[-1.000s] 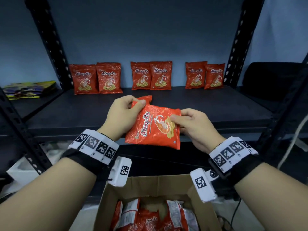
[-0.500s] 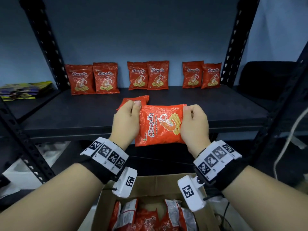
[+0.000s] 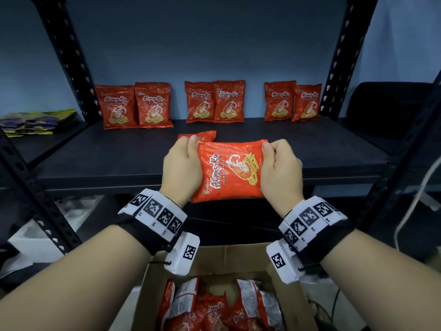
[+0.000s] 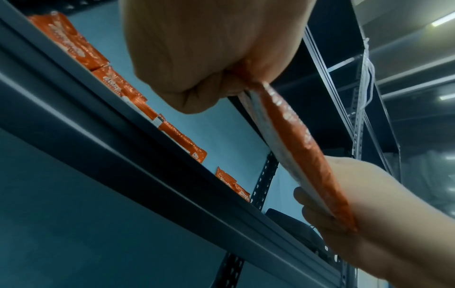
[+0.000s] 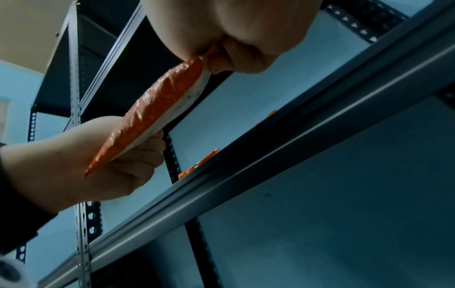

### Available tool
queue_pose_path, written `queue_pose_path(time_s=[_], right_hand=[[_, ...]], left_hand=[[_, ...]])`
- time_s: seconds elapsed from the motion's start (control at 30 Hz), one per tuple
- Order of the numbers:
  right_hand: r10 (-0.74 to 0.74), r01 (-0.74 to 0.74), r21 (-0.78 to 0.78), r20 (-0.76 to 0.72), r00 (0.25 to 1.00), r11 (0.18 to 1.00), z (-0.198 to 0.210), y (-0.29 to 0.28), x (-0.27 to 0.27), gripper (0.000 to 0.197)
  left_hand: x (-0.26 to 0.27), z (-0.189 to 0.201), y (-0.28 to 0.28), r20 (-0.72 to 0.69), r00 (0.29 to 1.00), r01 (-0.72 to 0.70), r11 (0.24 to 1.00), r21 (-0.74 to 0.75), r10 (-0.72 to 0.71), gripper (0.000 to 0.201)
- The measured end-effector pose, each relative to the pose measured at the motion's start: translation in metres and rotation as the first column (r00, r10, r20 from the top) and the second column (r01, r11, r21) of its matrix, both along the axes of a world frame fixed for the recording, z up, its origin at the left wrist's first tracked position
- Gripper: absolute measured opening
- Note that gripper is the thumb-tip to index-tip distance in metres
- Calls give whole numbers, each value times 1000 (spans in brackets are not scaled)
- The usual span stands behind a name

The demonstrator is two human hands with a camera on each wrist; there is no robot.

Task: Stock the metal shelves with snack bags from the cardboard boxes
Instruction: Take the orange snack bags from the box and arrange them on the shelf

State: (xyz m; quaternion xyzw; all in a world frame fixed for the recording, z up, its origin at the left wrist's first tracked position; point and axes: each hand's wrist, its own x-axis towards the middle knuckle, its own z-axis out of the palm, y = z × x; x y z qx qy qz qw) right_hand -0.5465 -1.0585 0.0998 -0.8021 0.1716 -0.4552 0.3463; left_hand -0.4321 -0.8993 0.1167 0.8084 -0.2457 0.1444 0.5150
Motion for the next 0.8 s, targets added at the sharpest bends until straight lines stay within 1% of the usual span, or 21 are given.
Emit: queue_pose_path(time_s=[0.07, 0.13, 0.2, 0.3, 0.37, 0.43, 0.47, 0.5, 0.53, 0.57, 0.6, 0.63, 0.67, 0.7, 0.73, 0.8], right_hand=[[-6, 8, 64, -20, 1000, 998, 3, 1, 1, 35], [4, -2, 118, -11, 1000, 993, 6, 4, 2, 35], [18, -16, 127, -9, 1000, 992, 5, 4, 2, 36], [42, -35, 96, -73, 996, 995, -2, -3, 0, 37], [61, -53, 107, -74, 995, 993, -4, -11, -3, 33], [95, -91, 102, -42, 995, 991, 0, -13, -6, 24], [135, -133, 54, -50, 990, 990, 4, -12, -8, 28], [199, -201, -9, -97, 975, 979, 8, -11, -9, 37], [286, -300, -56, -183, 941, 952, 12, -9, -11, 45], [381, -414, -49, -304, 873, 909, 15, -5, -12, 50], [467, -510, 16, -426, 775, 860, 18, -1, -14, 51], [535, -568, 107, -511, 672, 816, 17, 2, -15, 52], [577, -592, 179, -555, 598, 786, 15, 4, -15, 51], [605, -604, 222, -567, 559, 766, 12, 5, -15, 50], [624, -613, 243, -563, 543, 752, 9, 5, -15, 48], [658, -618, 286, -529, 536, 732, 5, 4, -15, 44]], left_hand=[[1, 3, 2, 73, 997, -4, 999, -38, 7, 43], [2, 4, 3, 102, 995, 10, 997, -79, -2, 43], [3, 3, 3, 103, 994, 29, 995, -91, -19, 44], [6, 4, 5, 124, 988, 99, 992, -78, -89, 45], [7, 7, 10, 159, 972, 181, 983, -34, -173, 45], [6, 12, 14, 158, 941, 294, 954, 65, -301, 44], [5, 14, 14, 144, 919, 351, 928, 124, -367, 43], [2, 15, 14, 132, 896, 400, 899, 179, -425, 41], [-1, 17, 13, 129, 874, 434, 873, 222, -468, 40], [-3, 18, 11, 133, 859, 454, 855, 249, -495, 39], [-6, 19, 10, 138, 850, 463, 846, 263, -508, 38], [-8, 20, 9, 138, 848, 466, 843, 268, -512, 37], [-9, 21, 9, 132, 849, 467, 843, 266, -512, 37], [-9, 21, 10, 118, 852, 469, 844, 258, -510, 36], [-7, 22, 10, 100, 856, 473, 846, 245, -508, 36], [1, 23, 13, 67, 870, 468, 859, 206, -489, 34]])
